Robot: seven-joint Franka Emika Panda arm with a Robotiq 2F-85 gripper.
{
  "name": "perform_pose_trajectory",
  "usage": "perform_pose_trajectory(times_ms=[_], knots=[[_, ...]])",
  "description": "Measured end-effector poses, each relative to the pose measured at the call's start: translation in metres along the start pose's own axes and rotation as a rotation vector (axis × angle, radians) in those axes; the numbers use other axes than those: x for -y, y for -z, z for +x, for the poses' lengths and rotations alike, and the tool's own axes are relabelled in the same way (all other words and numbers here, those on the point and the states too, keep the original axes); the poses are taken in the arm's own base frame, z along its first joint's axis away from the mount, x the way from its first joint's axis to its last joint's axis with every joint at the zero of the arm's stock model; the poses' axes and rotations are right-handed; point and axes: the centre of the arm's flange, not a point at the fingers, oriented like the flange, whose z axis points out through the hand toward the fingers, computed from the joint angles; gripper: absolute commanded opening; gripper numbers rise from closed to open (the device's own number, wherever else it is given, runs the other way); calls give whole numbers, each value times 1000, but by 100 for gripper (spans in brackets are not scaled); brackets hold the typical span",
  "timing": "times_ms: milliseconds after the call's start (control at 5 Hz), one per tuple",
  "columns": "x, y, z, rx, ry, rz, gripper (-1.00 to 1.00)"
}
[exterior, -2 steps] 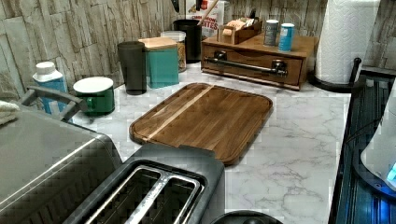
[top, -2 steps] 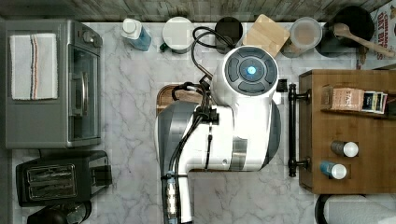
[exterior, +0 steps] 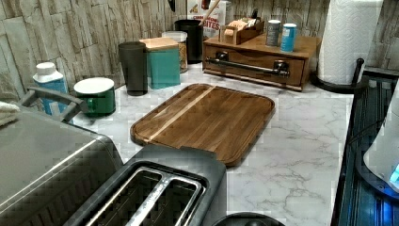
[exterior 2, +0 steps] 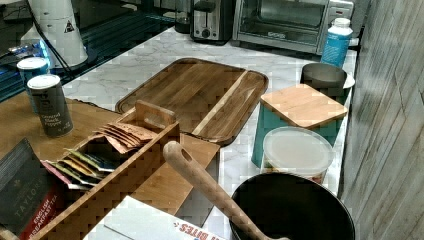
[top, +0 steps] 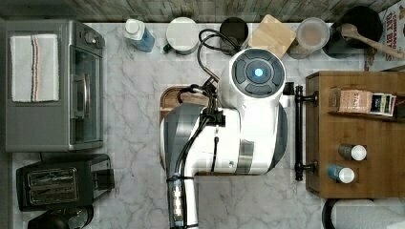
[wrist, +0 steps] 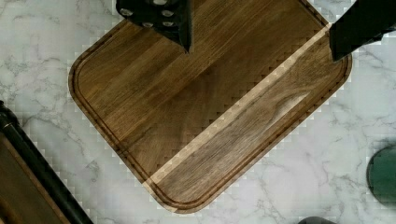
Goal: Open the drawer.
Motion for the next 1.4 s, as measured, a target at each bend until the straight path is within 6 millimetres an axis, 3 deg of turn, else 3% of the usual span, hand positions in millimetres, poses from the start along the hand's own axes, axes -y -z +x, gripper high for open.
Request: perform_pose_trajectory(times_ms=[600,800,1200,1400], knots=[[-3,-34,14,-169,516,22,100],[-19,-53,25,-223,563,11,100],[-77,-91,44,-167,537,-62,100],[-106,-98,58,-188,563,-63,100]])
